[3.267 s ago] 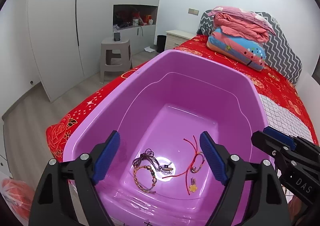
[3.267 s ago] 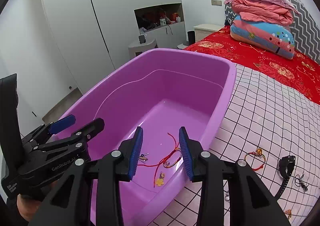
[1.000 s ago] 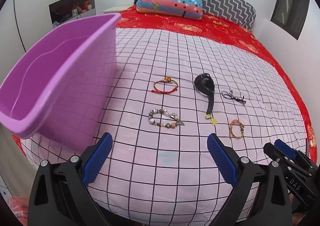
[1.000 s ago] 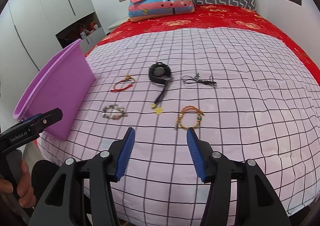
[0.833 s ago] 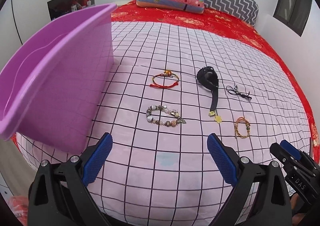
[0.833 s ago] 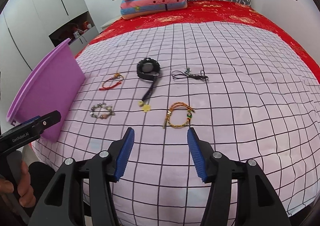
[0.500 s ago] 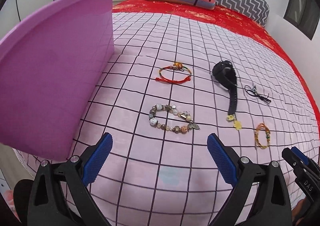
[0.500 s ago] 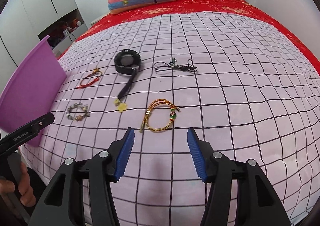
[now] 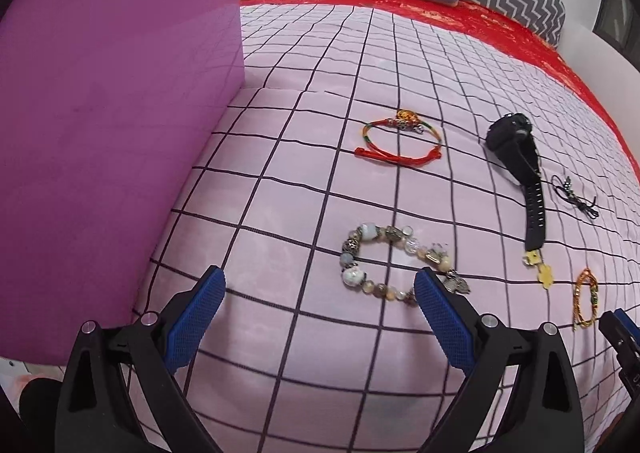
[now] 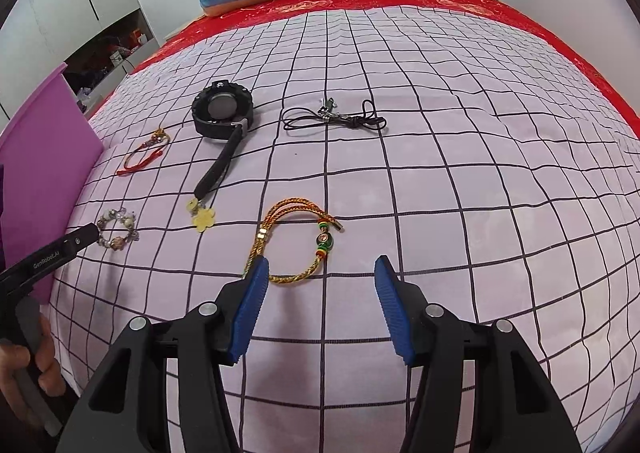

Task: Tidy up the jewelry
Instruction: 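Close the left tool on the beaded bracelet while the right tool grasps the braided gold bracelet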

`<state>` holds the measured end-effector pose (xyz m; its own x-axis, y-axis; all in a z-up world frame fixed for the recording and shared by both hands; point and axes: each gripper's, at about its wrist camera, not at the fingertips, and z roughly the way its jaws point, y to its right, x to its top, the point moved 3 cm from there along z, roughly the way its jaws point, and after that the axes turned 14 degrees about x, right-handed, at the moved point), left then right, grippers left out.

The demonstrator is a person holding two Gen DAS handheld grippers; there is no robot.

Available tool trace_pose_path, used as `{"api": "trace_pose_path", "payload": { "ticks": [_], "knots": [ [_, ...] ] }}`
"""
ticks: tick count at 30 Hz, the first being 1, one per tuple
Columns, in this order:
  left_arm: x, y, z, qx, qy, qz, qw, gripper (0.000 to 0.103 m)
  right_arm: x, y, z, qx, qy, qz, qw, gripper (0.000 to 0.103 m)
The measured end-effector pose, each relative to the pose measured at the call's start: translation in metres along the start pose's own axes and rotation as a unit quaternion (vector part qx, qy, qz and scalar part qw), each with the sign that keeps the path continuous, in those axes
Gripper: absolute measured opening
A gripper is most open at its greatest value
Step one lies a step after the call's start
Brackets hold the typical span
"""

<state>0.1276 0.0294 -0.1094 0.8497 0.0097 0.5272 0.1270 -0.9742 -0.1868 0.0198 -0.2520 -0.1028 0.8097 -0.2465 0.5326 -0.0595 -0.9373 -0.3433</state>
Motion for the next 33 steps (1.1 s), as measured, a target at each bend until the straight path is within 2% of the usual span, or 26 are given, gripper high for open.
{"api": "trace_pose_path", "payload": {
  "ticks": [5,13,27,30,33],
  "knots": [
    [0.003,0.002,0.014,0.005,-0.007,0.001,1.0000,0.094,0.002,0.005,0.007,-0.008,0.000,0.002,1.000,0.053],
    [0.008,0.010,0.023,0.023,0.009,0.018,0.9995,0.094,0.006,0.009,0.018,-0.021,-0.007,-0.002,1.000,0.053],
    [0.010,0.017,0.032,0.032,0.028,0.018,0.9989,0.097,0.007,0.004,0.036,-0.067,-0.017,-0.047,0.996,0.052],
    [0.010,0.017,0.030,0.026,0.026,0.016,0.9992,0.092,0.005,0.002,0.037,-0.067,-0.018,-0.049,0.996,0.048],
    [0.007,0.023,0.023,0.026,0.029,0.024,0.9989,0.071,0.002,-0.002,0.037,-0.066,-0.019,-0.056,0.996,0.039]
  ]
}}
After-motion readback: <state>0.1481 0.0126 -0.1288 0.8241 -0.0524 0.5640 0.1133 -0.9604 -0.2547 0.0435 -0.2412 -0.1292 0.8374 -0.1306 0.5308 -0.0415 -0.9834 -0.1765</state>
